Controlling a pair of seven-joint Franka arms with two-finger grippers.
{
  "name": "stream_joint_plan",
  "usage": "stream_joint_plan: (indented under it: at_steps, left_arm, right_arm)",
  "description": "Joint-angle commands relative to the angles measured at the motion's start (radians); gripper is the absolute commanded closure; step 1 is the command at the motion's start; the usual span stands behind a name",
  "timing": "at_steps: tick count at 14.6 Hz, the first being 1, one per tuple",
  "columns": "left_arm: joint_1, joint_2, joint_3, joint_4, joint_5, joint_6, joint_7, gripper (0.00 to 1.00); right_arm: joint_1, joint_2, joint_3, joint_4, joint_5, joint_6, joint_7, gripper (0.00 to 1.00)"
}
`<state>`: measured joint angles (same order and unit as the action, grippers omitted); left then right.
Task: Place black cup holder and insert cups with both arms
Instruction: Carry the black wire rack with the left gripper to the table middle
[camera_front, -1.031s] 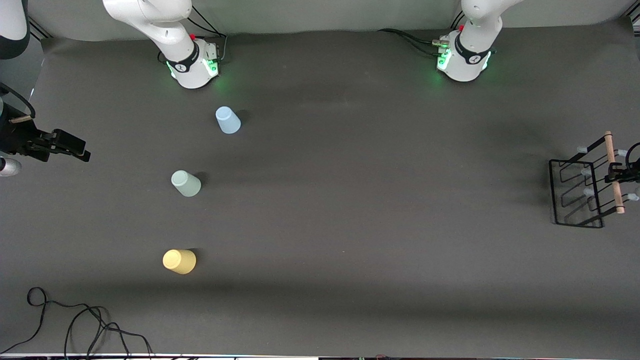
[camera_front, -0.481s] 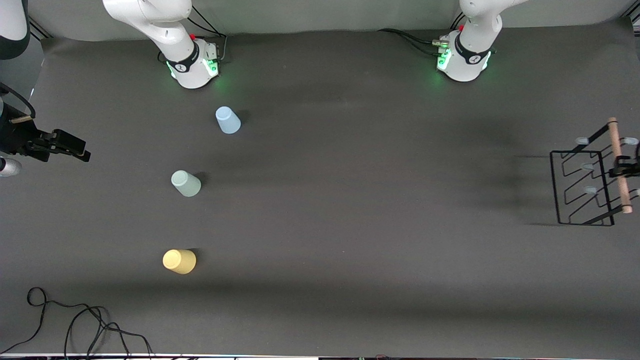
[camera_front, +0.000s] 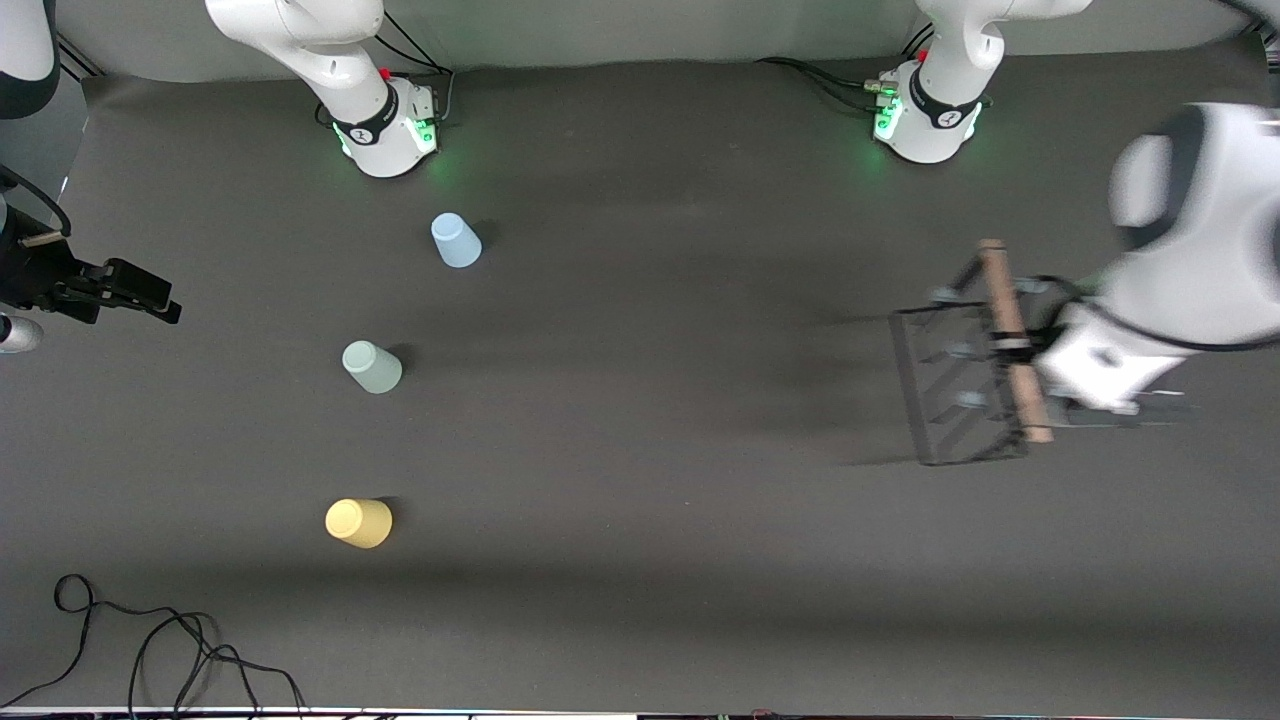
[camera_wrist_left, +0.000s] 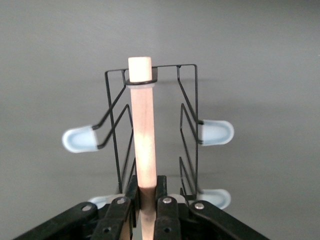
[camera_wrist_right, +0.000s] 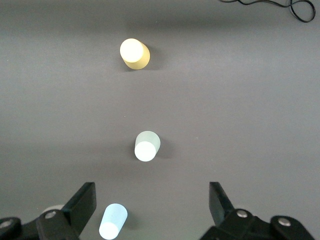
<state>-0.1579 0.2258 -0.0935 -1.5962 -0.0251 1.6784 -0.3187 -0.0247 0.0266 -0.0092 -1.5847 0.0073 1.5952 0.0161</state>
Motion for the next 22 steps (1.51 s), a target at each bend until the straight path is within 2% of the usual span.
stream_joint_plan:
  at_steps: [1, 4, 7, 10, 13, 14, 15, 16, 18, 20, 22]
  left_arm:
    - [-0.2, 0.044, 0.023, 0.027, -0.01, 0.047, -0.23, 1.0]
    - [-0.377, 0.11, 0.023, 0.045, -0.01, 0.151, -0.446, 1.0]
    - [-0.495, 0.242, 0.02, 0.168, -0.01, 0.173, -0.603, 1.0]
    - [-0.568, 0.346, 0.014, 0.26, -0.012, 0.197, -0.645, 1.0]
    - [-0.589, 0.377, 0.014, 0.262, -0.009, 0.241, -0.625, 0.99]
    - [-0.591, 0.383, 0.014, 0.26, -0.006, 0.247, -0.62, 0.49]
    - [-0.592, 0.388, 0.014, 0.26, -0.001, 0.248, -0.62, 0.13]
    - [-0.601, 0.389, 0.014, 0.26, 0.001, 0.254, -0.62, 0.02]
    - [-0.603, 0.389, 0.014, 0.262, -0.002, 0.256, -0.628, 0.01]
    - [-0.592, 0.366, 0.018, 0.266, -0.004, 0.226, -0.626, 0.01]
    - [-0.516, 0.301, 0.017, 0.266, 0.002, 0.125, -0.603, 0.01]
  right_arm:
    - [-0.009, -0.014, 0.005, -0.011, 0.025, 0.003, -0.002, 0.0]
    - [-0.009, -0.016, 0.003, -0.012, 0.023, 0.003, -0.004, 0.0]
    - [-0.009, -0.011, 0.003, -0.011, 0.025, 0.008, -0.004, 0.0]
    - [-0.006, -0.022, 0.005, -0.037, 0.023, 0.003, -0.005, 0.0]
    - [0.043, -0.106, 0.005, -0.191, 0.023, 0.05, 0.005, 0.0]
    - [0.067, -0.167, 0.006, -0.284, 0.022, 0.098, 0.065, 0.0]
    - [0.097, -0.225, 0.005, -0.376, 0.022, 0.136, 0.103, 0.0]
    - [0.126, -0.273, 0.005, -0.459, 0.013, 0.172, 0.114, 0.0]
    - [0.137, -0.333, 0.005, -0.562, 0.011, 0.213, 0.101, 0.0]
    - [0.135, -0.343, 0.0, -0.593, 0.008, 0.215, 0.085, 0.0]
    - [0.132, -0.34, -0.034, -0.61, -0.01, 0.247, 0.009, 0.0]
